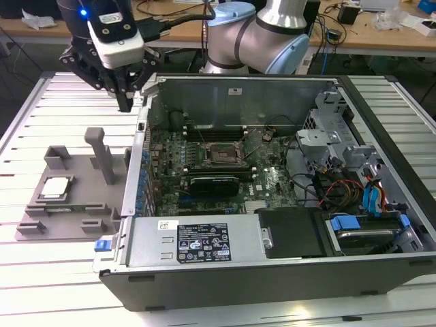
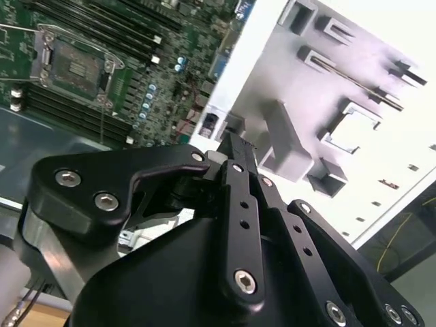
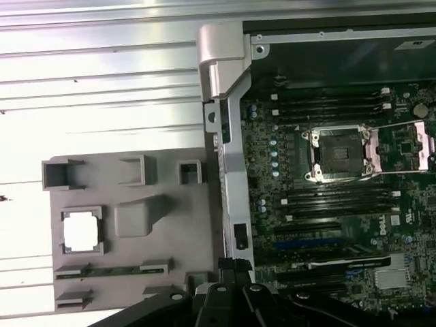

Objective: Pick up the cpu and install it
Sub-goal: 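Reach for the cpu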

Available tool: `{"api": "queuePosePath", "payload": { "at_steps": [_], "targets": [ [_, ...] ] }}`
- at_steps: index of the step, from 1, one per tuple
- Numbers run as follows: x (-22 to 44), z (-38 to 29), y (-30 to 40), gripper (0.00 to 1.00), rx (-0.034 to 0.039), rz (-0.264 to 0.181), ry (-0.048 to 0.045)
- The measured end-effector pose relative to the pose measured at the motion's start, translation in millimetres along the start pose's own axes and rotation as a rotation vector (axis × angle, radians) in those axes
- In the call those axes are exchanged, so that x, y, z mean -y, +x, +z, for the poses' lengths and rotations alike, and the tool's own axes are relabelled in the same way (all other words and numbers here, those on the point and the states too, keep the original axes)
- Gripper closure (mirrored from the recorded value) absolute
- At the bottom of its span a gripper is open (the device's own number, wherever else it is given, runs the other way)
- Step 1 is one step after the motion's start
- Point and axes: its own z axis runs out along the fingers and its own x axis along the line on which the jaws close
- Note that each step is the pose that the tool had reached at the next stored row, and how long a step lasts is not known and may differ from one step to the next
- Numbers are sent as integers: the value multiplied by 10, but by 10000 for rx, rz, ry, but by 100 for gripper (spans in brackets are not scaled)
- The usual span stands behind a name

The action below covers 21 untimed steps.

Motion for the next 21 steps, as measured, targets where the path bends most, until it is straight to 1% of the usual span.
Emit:
{"api": "queuePosePath", "payload": {
  "at_steps": [2, 3, 5, 6, 8, 11, 12, 13, 14, 17, 21],
  "targets": [
    [5, -2, 66, 89, 2, 0, 0],
    [10, -4, 130, 89, 5, -2, 0],
    [15, -6, 204, 89, 9, 0, -1],
    [19, -7, 258, 89, 12, 0, -1],
    [25, -9, 334, 89, 15, -2, -1],
    [39, -13, 516, 89, 23, -2, -2],
    [46, -15, 608, 89, 27, -2, -2],
    [50, -16, 664, 89, 30, -1, -3],
    [52, -17, 702, 89, 31, -1, -3],
    [66, -21, 883, 89, 39, -1, -3],
    [78, -25, 1035, 89, 45, -3, -3]
  ]
}}
